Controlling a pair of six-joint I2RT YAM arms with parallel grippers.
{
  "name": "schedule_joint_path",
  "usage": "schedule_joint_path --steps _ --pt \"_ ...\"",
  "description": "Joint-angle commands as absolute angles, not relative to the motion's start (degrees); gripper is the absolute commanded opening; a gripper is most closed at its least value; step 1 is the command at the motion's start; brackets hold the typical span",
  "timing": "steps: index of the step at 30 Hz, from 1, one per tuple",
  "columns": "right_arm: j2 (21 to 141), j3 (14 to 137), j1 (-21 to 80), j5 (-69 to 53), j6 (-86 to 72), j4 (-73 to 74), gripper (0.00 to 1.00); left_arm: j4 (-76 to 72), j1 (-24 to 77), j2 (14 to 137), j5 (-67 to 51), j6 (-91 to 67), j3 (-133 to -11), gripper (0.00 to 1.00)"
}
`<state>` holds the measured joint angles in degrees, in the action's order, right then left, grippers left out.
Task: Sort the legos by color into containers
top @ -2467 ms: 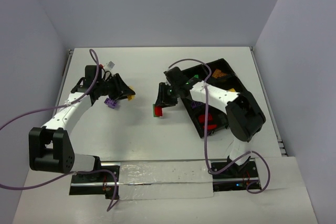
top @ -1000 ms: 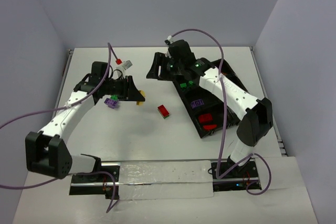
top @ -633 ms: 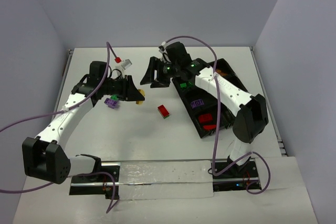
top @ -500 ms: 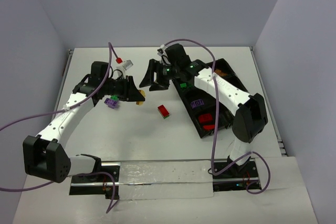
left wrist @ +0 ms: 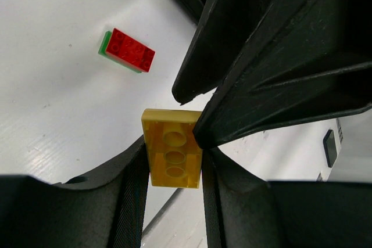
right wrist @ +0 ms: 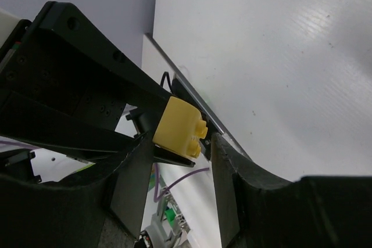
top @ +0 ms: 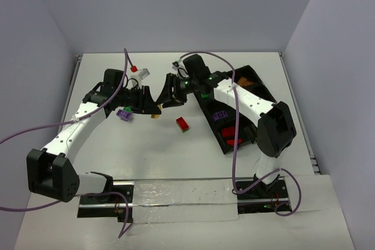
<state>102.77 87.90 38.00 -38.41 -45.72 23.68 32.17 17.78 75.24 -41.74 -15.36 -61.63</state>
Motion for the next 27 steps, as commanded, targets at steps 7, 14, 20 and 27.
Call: schedule_joint_path --steps 7,14,20,27 --pt "105.59 84.67 38.67 -47.92 -51.85 13.19 0.43 31.70 19.66 74.85 -37.62 -13.80 -65.57 0.00" --pt "106.45 85.08 39.02 -48.45 -53.35 11.25 0.08 32.56 20.68 75.80 -35.06 -13.54 -65.87 0.00" --pt "105.50 85.07 39.02 -45.07 -52.69 12.67 0.00 33.18 20.91 76.61 -31.66 -14.28 -66.16 0.05" --pt "105.50 87.04 39.02 -37.68 -48.65 20.30 0.00 33.00 20.92 77.03 -27.23 -15.39 -66.26 0.85"
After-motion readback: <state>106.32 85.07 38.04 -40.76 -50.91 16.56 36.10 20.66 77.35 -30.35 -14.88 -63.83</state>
